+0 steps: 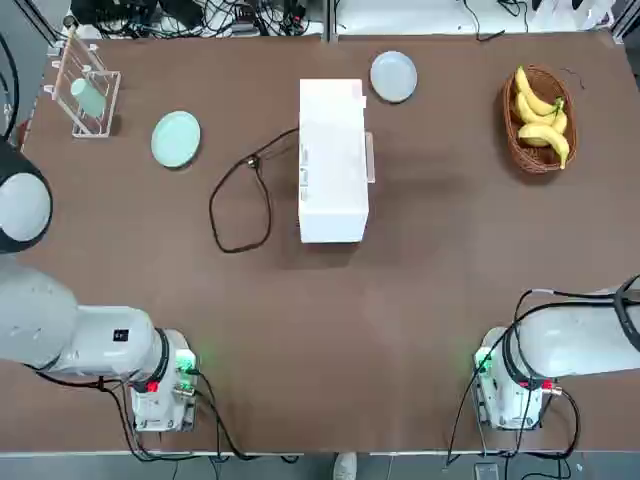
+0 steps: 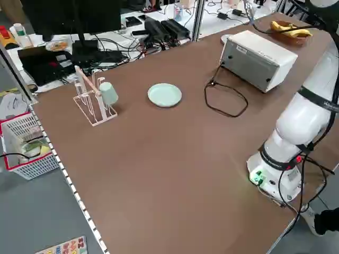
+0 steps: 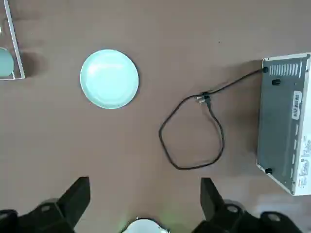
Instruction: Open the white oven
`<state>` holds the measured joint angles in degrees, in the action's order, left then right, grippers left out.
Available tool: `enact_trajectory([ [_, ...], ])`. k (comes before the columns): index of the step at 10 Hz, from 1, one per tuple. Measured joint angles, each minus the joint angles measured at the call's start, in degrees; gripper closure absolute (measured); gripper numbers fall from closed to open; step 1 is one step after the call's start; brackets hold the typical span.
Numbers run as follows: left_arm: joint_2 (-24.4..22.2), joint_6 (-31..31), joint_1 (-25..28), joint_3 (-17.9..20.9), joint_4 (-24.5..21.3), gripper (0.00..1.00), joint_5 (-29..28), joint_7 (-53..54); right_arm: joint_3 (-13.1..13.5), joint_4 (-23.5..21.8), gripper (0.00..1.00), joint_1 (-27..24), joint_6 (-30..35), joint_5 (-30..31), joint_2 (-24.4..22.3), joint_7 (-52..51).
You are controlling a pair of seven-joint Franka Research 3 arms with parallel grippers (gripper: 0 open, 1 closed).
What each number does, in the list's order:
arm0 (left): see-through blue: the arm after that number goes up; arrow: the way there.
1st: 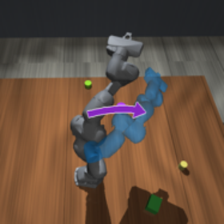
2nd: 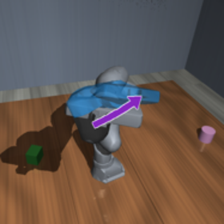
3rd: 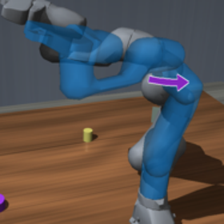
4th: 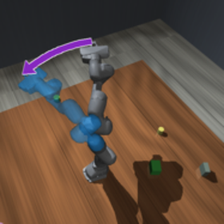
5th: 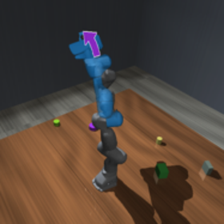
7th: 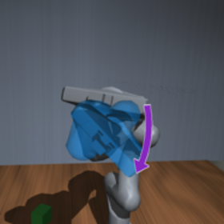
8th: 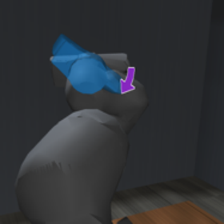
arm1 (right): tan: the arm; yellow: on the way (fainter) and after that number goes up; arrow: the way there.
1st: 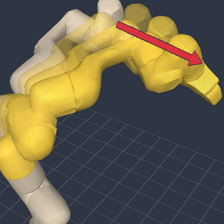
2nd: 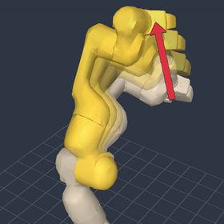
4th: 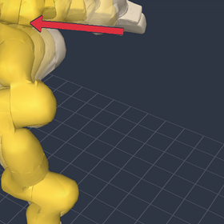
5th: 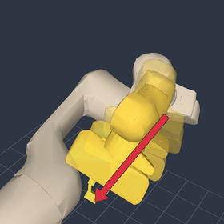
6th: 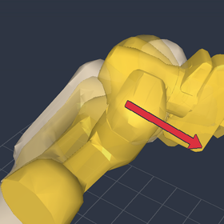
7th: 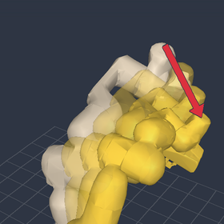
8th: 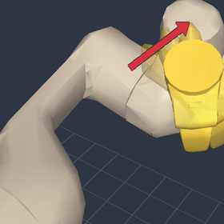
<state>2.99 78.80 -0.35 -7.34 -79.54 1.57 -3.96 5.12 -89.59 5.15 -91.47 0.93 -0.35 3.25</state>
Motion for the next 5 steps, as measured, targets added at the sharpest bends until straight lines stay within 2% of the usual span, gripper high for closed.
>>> enact_trajectory([
  [3, 0.02, 0.02, -0.14, -0.15, 0.01, 0.0, 0.0, -0.78, -0.06, -0.02, 0.0, 0.05, 0.04, 0.02, 0.01, -0.01],
  [5, 0.74, 0.05, -1.83, -1.12, -0.05, 0.0, 0.02, -6.09, -0.12, -0.1, 0.0, 0.35, 0.03, 0.02, 0.15, -0.13],
])
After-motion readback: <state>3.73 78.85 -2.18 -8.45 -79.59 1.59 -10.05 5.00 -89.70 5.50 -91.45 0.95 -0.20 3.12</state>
